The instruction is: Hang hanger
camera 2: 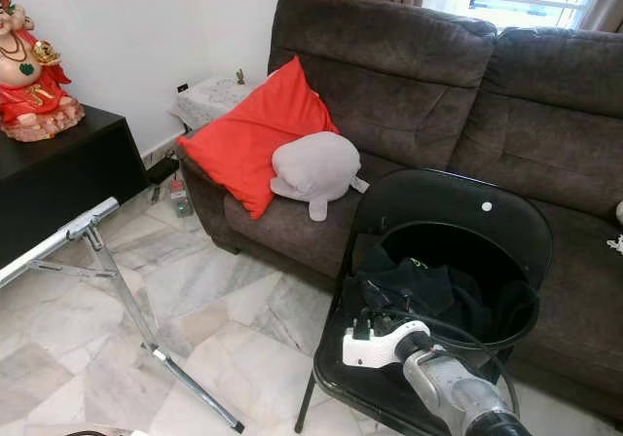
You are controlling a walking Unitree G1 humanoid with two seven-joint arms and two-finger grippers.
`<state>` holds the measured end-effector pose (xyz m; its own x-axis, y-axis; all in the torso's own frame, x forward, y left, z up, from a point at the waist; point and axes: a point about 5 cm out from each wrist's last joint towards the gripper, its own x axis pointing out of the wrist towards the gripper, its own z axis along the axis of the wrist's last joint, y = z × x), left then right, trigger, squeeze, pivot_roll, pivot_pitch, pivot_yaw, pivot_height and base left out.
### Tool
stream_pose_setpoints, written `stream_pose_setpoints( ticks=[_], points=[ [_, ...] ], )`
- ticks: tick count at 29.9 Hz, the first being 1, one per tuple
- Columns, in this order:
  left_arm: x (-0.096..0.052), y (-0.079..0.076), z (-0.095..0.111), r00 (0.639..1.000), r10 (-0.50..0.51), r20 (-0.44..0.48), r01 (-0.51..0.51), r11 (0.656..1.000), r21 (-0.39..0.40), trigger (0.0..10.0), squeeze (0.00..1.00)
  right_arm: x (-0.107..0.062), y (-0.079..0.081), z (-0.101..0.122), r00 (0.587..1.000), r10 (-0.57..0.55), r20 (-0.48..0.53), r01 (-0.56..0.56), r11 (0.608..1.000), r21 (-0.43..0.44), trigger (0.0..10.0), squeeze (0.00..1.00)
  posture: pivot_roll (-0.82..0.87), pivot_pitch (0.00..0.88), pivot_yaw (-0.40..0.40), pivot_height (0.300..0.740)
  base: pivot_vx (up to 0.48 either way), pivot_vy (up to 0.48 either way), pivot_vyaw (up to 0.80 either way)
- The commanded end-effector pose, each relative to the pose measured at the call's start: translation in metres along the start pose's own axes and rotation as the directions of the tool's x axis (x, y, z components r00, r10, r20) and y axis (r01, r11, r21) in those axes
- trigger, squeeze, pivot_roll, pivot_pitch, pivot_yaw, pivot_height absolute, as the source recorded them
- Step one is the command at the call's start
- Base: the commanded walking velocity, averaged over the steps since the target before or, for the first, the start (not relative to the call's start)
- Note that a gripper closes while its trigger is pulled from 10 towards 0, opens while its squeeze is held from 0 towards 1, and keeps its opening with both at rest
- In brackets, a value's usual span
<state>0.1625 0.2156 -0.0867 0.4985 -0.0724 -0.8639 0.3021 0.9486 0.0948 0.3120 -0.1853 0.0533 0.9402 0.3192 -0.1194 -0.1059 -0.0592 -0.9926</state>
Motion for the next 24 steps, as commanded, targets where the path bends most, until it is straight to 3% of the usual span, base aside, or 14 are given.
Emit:
stream_pose_setpoints(
  ticks=[1,4,8,10,12,15,16,17,19,20,22,24],
  points=[
    [-0.001,0.001,-0.003,1.0,0.004,-0.01,-0.003,1.0,0.002,10.0,0.0,0.0,-0.001,0.0,1.0,-0.012,-0.022,0.013,0.999,0.048,0.0,0.0,-0.06,0.015,0.031,0.74,0.0,0.0,0.0],
    [-0.001,0.002,-0.003,1.0,0.002,-0.011,-0.002,1.0,0.004,10.0,0.0,0.001,-0.001,0.001,0.999,-0.012,-0.037,0.015,0.996,0.083,0.0,0.0,-0.06,0.015,0.032,0.74,0.0,0.0,0.0],
    [-0.001,0.002,-0.003,1.0,0.003,-0.011,-0.003,1.0,0.004,10.0,0.0,0.002,-0.001,0.0,0.996,-0.014,-0.088,0.031,0.981,0.193,0.0,0.0,-0.06,0.015,0.033,0.74,0.0,0.0,0.0],
    [-0.001,0.002,-0.003,1.0,0.003,-0.011,-0.003,1.0,0.004,10.0,0.0,0.003,-0.002,-0.002,0.992,-0.018,-0.128,0.051,0.964,0.26,0.0,0.0,-0.06,0.014,0.033,0.74,0.0,0.0,0.0],
    [-0.001,0.002,-0.004,1.0,0.003,-0.012,-0.003,1.0,0.005,10.0,0.0,0.004,-0.006,-0.007,0.979,-0.024,-0.202,0.101,0.92,0.378,0.0,0.0,-0.06,0.014,0.033,0.74,0.0,0.0,0.0],
    [-0.001,0.002,-0.004,1.0,0.003,-0.013,-0.003,1.0,0.006,10.0,0.0,0.005,-0.012,-0.012,0.952,-0.028,-0.306,0.204,0.802,0.562,0.0,0.0,-0.07,0.015,0.034,0.74,0.0,0.0,0.0],
    [-0.001,0.002,-0.004,1.0,0.002,-0.013,-0.002,1.0,0.006,10.0,0.0,0.006,-0.017,-0.014,0.933,-0.026,-0.358,0.268,0.713,0.648,0.0,0.0,-0.07,0.014,0.034,0.74,0.0,0.0,0.0],
    [-0.001,0.002,-0.004,1.0,0.002,-0.013,-0.002,1.0,0.006,10.0,0.0,0.006,-0.017,-0.014,0.933,-0.026,-0.358,0.268,0.713,0.648,0.0,0.0,-0.07,0.014,0.034,0.74,0.0,0.0,0.0],
    [-0.001,0.002,-0.004,1.0,0.001,-0.013,-0.001,1.0,0.007,10.0,0.0,0.006,-0.019,-0.016,0.913,-0.014,-0.407,0.333,0.602,0.726,0.0,0.0,-0.07,0.014,0.031,0.74,0.0,0.0,0.0],
    [-0.001,0.001,-0.004,1.0,0.001,-0.012,-0.001,1.0,0.006,10.0,0.0,0.005,-0.022,-0.018,0.89,0.006,-0.457,0.4,0.472,0.786,0.0,0.0,-0.06,0.012,0.029,0.74,0.0,0.0,0.0],
    [-0.001,0.001,-0.004,1.0,0.001,-0.012,-0.001,1.0,0.004,10.0,0.0,0.004,-0.022,-0.018,0.872,0.029,-0.488,0.445,0.37,0.816,0.0,0.0,-0.06,0.011,0.027,0.74,0.0,0.0,0.0],
    [-0.001,0.001,-0.004,1.0,0.002,-0.012,-0.002,1.0,0.003,10.0,0.0,0.0,-0.022,-0.019,0.847,0.061,-0.528,0.501,0.236,0.832,0.0,0.0,-0.06,0.008,0.026,0.74,0.0,0.0,0.0]
  ],
)
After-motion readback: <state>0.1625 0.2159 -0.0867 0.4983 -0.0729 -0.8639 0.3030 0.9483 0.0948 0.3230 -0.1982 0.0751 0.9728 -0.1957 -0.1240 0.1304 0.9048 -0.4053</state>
